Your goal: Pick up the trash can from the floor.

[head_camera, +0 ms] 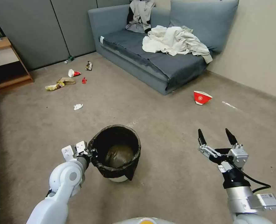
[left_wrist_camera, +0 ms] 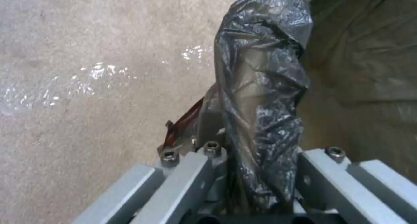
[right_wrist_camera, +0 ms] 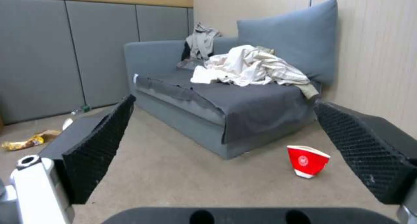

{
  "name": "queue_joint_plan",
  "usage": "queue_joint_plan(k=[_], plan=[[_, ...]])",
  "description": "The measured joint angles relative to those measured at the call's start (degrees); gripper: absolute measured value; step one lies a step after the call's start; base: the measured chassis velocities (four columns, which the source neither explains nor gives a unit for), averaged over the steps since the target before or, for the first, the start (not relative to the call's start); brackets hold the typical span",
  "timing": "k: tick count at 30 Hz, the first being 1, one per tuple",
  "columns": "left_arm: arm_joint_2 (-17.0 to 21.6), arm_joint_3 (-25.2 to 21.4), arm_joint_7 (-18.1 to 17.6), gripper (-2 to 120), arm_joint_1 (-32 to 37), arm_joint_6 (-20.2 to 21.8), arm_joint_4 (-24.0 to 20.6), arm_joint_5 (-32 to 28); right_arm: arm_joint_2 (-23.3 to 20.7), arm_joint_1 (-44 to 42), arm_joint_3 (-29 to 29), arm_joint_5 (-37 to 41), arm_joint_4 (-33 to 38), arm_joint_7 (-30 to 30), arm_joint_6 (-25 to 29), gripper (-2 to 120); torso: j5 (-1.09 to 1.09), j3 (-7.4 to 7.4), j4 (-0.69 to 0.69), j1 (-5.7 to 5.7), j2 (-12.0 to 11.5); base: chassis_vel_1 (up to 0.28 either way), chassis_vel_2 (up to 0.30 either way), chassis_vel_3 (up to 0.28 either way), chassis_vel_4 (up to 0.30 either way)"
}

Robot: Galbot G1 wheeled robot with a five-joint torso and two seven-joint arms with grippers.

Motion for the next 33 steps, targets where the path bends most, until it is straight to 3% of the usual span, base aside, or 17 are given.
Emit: queue_joint_plan(k=[9,13,18,33], plan=[[-0.32,-2.35,-0.42,5,3.38,-0.25,-7.30,-1.07,-0.43,0.04,0.25,0.31,0.02,0.21,0.09,100,0.00,0.00,0.00,0.00,0.00,0.000,0.000,0.000,0.000],[-0.87,-4.31,-1.48,5,7.47,-0.06,-15.73,-1.28,-0.02,0.11,-0.14,0.25,0.10,0.21,0.12,100,0.03,0.00,0.00,0.00,0.00,0.000,0.000,0.000,0.000],[-1.78,-5.30,-2.62,5,10.04,1.19,-21.59,0.15,0.06,0.16,-0.26,0.17,0.34,0.18,0.15,100,0.01,-0.01,0.00,0.00,0.00,0.000,0.000,0.000,0.000],[-2.00,-6.97,-2.86,5,11.72,1.77,-24.44,1.52,0.23,-0.06,-0.26,0.18,1.12,0.07,0.23,100,0.00,0.00,0.00,0.00,0.00,0.000,0.000,0.000,0.000]])
